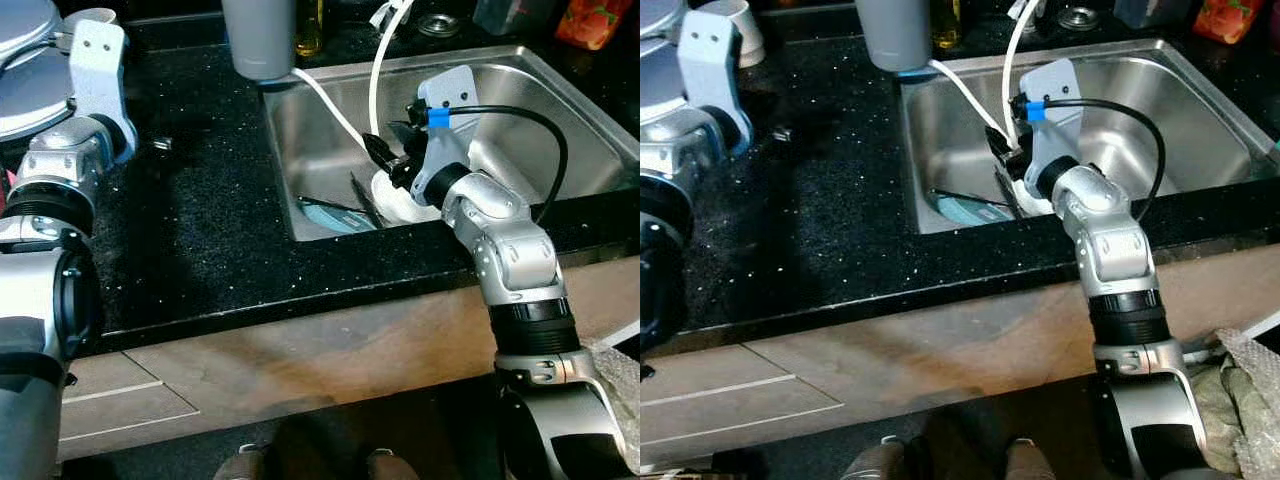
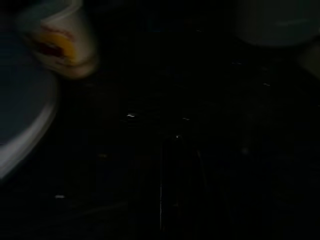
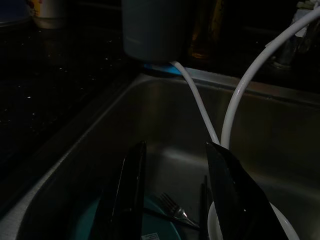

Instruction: Kitchen organization

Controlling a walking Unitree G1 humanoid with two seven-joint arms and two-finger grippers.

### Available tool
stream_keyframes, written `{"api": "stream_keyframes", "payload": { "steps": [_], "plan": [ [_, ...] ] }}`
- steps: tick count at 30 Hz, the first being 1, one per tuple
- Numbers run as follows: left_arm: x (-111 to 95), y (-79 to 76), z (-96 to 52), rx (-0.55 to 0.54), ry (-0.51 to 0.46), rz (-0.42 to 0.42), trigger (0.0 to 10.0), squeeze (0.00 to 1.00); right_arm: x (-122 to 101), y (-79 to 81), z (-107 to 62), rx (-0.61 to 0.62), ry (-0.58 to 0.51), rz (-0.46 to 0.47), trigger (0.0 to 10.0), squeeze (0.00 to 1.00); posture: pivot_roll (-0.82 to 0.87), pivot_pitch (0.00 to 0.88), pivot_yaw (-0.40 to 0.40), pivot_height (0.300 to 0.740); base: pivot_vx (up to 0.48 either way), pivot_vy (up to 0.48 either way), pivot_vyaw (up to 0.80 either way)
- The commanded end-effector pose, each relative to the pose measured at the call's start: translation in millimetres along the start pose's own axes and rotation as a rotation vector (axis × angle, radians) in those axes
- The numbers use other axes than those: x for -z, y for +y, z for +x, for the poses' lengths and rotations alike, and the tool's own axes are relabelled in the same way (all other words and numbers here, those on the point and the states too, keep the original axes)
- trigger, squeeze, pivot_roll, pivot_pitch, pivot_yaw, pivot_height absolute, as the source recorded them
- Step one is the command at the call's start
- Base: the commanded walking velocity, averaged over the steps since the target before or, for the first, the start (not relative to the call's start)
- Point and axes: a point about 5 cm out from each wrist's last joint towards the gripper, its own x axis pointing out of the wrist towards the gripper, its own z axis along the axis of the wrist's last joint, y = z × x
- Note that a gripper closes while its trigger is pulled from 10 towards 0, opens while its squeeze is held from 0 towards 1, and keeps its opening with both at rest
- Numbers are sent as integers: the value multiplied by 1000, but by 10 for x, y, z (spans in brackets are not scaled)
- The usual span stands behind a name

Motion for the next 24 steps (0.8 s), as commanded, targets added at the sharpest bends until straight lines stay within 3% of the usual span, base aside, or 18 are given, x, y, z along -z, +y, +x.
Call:
{"api": "stream_keyframes", "payload": {
  "steps": [1, 9, 22, 24],
  "plan": [
    [111, 91, -31, -49, 29, 29, 0, 0, -2, 14, -26, -2, -12, 15, 10000, 0, -5, 201, 41, 740, 0, 0, 0],
    [262, 161, -60, -142, 46, 15, 0, 0, 21, 28, -68, -3, -2, 18, 10000, 0, -16, 230, 49, 740, 0, 0, 0],
    [341, 223, -90, -179, 53, 15, 0, 0, 52, 51, -125, -2, 13, 28, 10000, 0, -24, 276, 53, 740, 0, 0, 0],
    [391, 211, -92, -170, 83, -16, 0, 0, 56, 54, -135, -2, 17, 30, 10000, 0, -27, 281, 54, 740, 0, 0, 0]
  ]
}}
